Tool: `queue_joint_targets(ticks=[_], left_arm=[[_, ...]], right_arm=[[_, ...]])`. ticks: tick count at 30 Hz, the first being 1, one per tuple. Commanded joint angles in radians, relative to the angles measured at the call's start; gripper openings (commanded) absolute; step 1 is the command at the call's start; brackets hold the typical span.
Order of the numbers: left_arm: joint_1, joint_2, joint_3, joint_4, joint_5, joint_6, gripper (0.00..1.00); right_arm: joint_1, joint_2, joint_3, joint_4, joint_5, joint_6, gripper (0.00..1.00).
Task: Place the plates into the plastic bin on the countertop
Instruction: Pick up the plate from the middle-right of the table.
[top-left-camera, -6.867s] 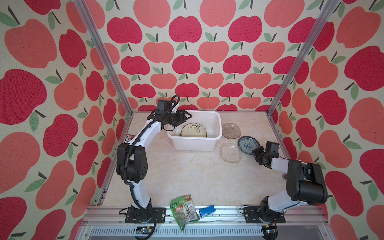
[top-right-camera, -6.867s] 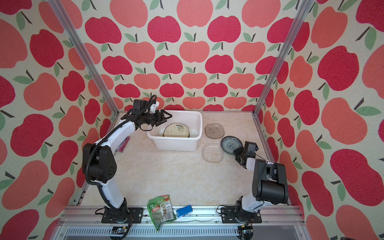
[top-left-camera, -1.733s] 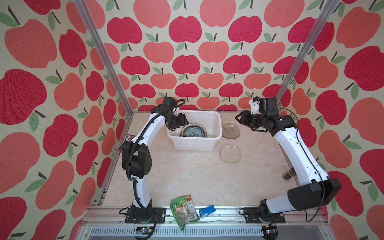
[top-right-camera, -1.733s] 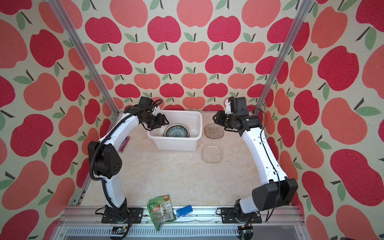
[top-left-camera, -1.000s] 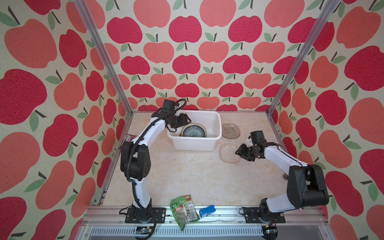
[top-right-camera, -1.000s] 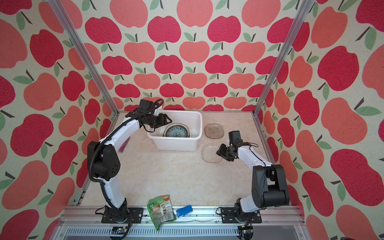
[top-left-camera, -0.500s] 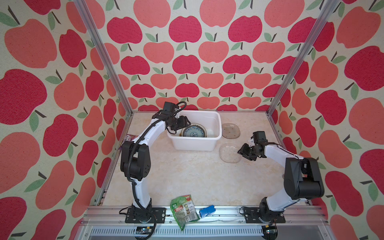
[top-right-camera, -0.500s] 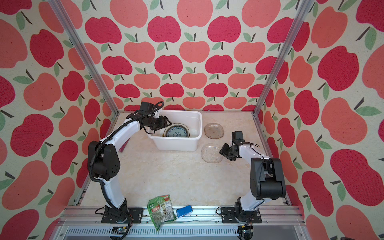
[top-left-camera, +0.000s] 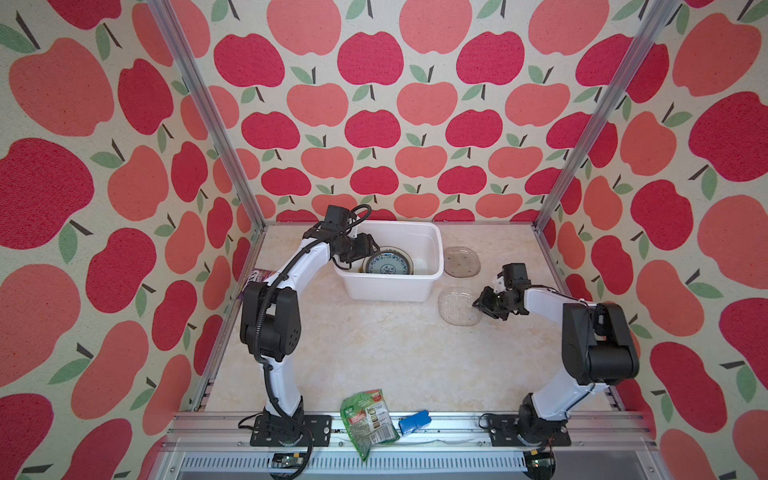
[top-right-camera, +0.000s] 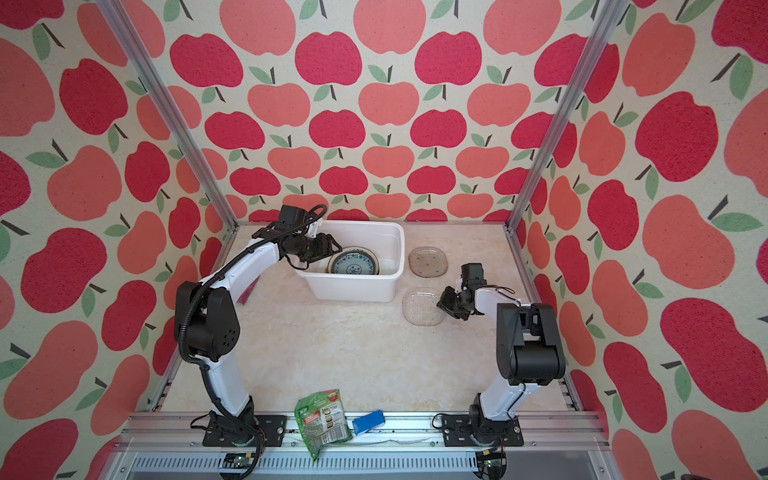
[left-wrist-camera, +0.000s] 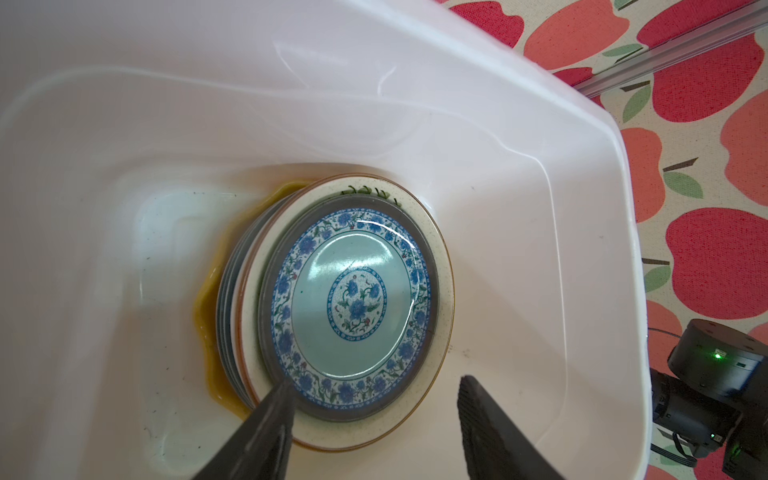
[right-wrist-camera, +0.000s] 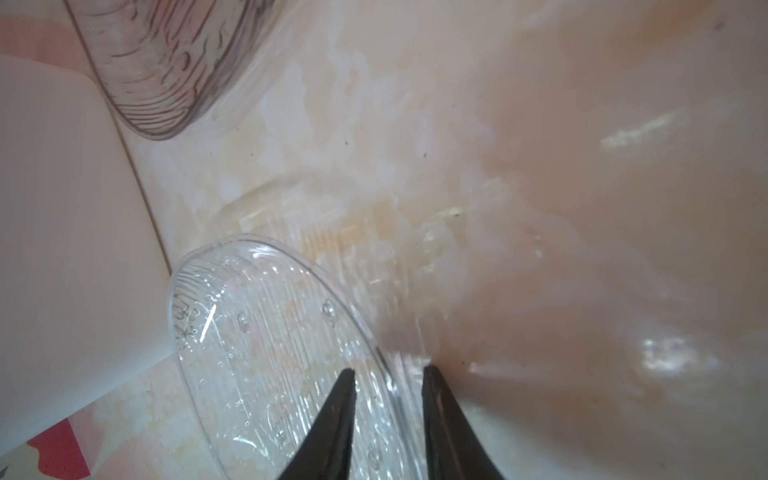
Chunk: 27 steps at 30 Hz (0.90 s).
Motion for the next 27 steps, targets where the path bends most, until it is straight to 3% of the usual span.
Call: queue_joint_targets(ticks=[1, 3, 5, 12, 19, 23, 27], left_arm=[[0.007, -0.022, -0.019, 0.021, 0.000, 0.000, 0.65], [0.008, -0.027, -0.019, 0.019, 0.002, 0.001, 0.65], [0.009, -0.033, -0.019, 0.017, 0.003, 0.003, 0.65], [0.018, -0.059, -0.006, 0.015, -0.004, 0.009, 0.65], [0.026, -0.068, 0.038, -0.005, -0.013, 0.021, 0.65], [0.031, -0.094, 0.018, 0.013, -0.021, 0.018, 0.65], [0.034, -0.125, -0.019, 0.039, -0.030, 0.001, 0.65]], right_arm=[[-0.007, 0.031, -0.021, -0.003, 0.013, -0.005, 0.23], [-0.008, 0.028, -0.025, -0.005, 0.012, -0.002, 0.15], [-0.008, 0.021, -0.032, -0.002, 0.011, 0.003, 0.00], [-0.015, -0.136, -0.013, -0.093, 0.062, 0.005, 0.00], [-0.033, -0.416, 0.190, -0.307, 0.208, -0.047, 0.00], [-0.021, -0.446, 0.361, -0.366, 0.238, -0.050, 0.00], [0.068, -0.396, 0.536, -0.345, 0.243, -0.008, 0.00]])
